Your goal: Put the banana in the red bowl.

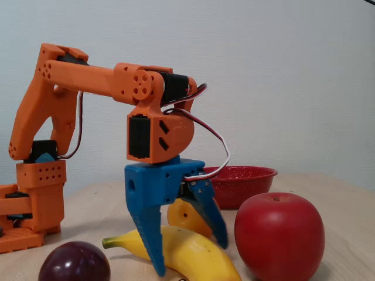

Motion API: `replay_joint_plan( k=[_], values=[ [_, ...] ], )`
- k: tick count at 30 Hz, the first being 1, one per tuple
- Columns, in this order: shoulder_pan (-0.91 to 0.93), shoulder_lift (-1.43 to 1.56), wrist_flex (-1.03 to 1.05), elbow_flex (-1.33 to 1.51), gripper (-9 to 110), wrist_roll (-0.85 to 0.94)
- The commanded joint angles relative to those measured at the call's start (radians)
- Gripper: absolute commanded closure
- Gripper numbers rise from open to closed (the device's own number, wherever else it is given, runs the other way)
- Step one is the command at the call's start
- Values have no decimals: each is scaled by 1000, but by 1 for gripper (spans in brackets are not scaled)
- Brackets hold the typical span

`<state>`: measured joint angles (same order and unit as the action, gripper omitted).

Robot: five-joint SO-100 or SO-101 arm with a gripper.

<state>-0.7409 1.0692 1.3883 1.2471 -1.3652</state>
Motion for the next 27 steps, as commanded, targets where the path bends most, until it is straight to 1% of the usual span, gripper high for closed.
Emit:
replay_joint_plan(
  k=[1,3,7,9,10,11,12,13,16,19,27],
  values=[
    [21,34,-35,-44,51,28],
    [20,31,-37,-46,51,18],
    [14,25,-48,-26,57,-15],
    [15,25,-64,-11,67,-29],
    [15,26,-67,-6,75,-35],
    [15,28,-71,0,85,-40],
    [17,29,-77,3,99,-32],
    [18,31,-86,6,101,2],
    [14,29,-46,-18,101,-11],
    [12,40,103,-94,101,-21],
    [37,201,376,-268,101,103]
  ],
)
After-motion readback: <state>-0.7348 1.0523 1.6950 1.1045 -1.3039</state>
